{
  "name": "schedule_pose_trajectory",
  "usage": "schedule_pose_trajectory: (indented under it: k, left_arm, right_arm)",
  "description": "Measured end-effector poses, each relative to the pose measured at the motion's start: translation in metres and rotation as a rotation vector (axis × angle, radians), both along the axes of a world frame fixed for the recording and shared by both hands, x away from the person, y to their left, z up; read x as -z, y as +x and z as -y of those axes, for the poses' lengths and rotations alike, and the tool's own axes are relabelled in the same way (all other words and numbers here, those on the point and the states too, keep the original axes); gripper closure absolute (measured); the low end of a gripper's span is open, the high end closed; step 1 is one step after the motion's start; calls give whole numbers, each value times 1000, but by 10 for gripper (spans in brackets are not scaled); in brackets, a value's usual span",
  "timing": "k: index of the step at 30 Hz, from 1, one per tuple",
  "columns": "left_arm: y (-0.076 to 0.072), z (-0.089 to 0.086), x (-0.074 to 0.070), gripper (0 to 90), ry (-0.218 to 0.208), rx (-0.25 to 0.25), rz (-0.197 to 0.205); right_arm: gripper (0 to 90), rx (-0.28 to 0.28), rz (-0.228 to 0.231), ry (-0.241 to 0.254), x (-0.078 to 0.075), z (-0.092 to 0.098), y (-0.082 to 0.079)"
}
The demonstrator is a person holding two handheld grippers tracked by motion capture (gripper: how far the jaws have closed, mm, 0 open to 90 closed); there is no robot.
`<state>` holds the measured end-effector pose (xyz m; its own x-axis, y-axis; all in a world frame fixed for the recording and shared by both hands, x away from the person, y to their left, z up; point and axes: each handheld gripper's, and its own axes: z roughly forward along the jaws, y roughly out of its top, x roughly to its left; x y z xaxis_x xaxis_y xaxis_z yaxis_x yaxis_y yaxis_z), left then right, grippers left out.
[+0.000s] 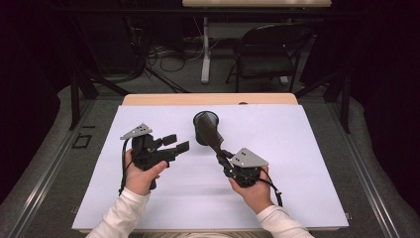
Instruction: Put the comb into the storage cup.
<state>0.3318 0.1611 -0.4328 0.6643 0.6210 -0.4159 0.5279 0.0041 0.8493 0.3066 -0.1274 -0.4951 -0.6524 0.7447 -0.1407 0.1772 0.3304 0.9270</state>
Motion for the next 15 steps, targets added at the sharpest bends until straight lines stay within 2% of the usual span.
schedule_pose_trajectory:
  k: [4, 10, 15]
  left_arm:
    - [2, 3, -3, 355, -20, 18, -10]
    - [5, 9, -8, 407, -18, 27, -21]
    - [7, 13, -12, 411, -9, 26, -44]
  right_arm:
    - [727, -1, 4, 0, 1, -1, -1]
    - [726, -5, 7, -2, 2, -3, -2]
    - [726, -8, 5, -2, 3, -4, -2]
